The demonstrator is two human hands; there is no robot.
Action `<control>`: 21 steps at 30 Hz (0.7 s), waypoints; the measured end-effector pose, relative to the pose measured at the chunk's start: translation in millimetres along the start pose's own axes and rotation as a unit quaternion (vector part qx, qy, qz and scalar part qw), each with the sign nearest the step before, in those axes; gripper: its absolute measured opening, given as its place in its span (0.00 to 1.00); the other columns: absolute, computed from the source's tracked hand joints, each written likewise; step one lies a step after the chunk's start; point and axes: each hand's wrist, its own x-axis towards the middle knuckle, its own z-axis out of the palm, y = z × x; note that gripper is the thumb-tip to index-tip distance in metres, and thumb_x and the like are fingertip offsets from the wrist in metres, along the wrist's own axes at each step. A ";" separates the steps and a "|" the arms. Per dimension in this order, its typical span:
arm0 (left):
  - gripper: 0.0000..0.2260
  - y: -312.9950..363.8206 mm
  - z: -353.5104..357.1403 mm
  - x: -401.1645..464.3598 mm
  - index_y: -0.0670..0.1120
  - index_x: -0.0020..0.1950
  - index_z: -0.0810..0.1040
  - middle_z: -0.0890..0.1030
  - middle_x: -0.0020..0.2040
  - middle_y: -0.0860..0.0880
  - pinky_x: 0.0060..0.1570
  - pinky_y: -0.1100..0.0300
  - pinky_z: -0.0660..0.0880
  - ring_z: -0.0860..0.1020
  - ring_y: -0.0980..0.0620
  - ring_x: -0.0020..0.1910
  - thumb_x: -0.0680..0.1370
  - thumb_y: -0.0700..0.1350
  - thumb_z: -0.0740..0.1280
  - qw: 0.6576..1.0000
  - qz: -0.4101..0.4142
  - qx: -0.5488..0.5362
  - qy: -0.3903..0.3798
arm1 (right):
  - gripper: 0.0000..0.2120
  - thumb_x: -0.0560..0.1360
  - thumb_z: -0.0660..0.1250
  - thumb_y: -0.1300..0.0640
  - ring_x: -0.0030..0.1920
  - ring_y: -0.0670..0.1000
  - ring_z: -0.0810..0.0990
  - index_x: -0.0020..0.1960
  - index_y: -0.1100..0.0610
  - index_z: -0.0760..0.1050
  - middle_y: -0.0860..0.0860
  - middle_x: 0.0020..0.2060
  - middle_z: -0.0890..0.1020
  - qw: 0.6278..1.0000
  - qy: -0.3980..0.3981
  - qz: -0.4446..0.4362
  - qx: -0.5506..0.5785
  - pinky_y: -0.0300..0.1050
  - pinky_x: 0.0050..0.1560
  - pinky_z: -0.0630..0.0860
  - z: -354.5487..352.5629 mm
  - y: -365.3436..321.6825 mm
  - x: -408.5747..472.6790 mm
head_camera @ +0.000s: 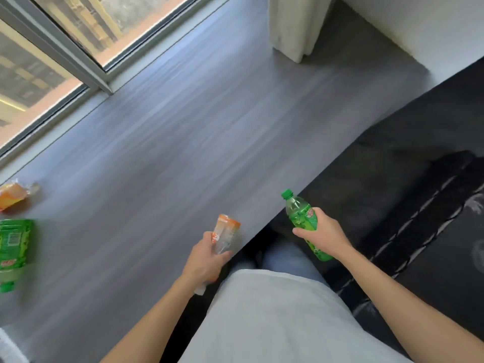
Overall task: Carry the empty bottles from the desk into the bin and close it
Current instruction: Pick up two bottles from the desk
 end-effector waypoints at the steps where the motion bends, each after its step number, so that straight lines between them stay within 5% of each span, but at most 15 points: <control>1: 0.20 2.3 4.2 1.5 0.56 0.49 0.66 0.78 0.43 0.52 0.38 0.52 0.78 0.79 0.51 0.39 0.65 0.62 0.69 0.999 0.014 0.031 -0.014 | 0.26 0.61 0.74 0.36 0.44 0.47 0.81 0.54 0.43 0.70 0.41 0.43 0.81 1.000 0.011 0.017 0.001 0.49 0.46 0.79 0.8 18.6 -9.6; 8: 0.23 79.2 46.8 18.7 0.54 0.56 0.66 0.79 0.47 0.50 0.43 0.50 0.77 0.78 0.47 0.43 0.66 0.60 0.70 0.965 0.107 0.221 -0.095 | 0.22 0.65 0.78 0.42 0.39 0.48 0.79 0.52 0.48 0.73 0.47 0.41 0.82 0.968 0.096 0.197 0.121 0.42 0.36 0.71 14.5 159.1 -87.7; 12: 0.27 156.4 88.3 34.4 0.56 0.60 0.65 0.78 0.49 0.52 0.43 0.53 0.72 0.77 0.48 0.43 0.67 0.61 0.71 0.939 0.172 0.272 -0.125 | 0.24 0.65 0.80 0.46 0.45 0.56 0.81 0.54 0.53 0.74 0.53 0.47 0.84 0.929 0.110 0.286 0.206 0.47 0.44 0.75 26.7 226.0 -123.3; 18: 0.23 276.8 153.4 53.2 0.58 0.51 0.62 0.75 0.41 0.54 0.33 0.56 0.70 0.74 0.57 0.34 0.66 0.61 0.72 0.897 0.223 0.355 -0.142 | 0.24 0.67 0.81 0.59 0.48 0.57 0.81 0.59 0.58 0.74 0.58 0.50 0.84 0.864 0.116 0.352 0.341 0.52 0.52 0.78 14.4 295.6 -135.3; 21: 0.26 326.1 177.8 63.6 0.54 0.56 0.65 0.78 0.46 0.49 0.33 0.56 0.70 0.77 0.49 0.38 0.66 0.61 0.72 0.879 0.208 0.404 -0.146 | 0.25 0.67 0.81 0.54 0.47 0.57 0.80 0.60 0.58 0.74 0.55 0.48 0.82 0.856 0.119 0.354 0.358 0.47 0.47 0.75 -20.3 319.7 -124.6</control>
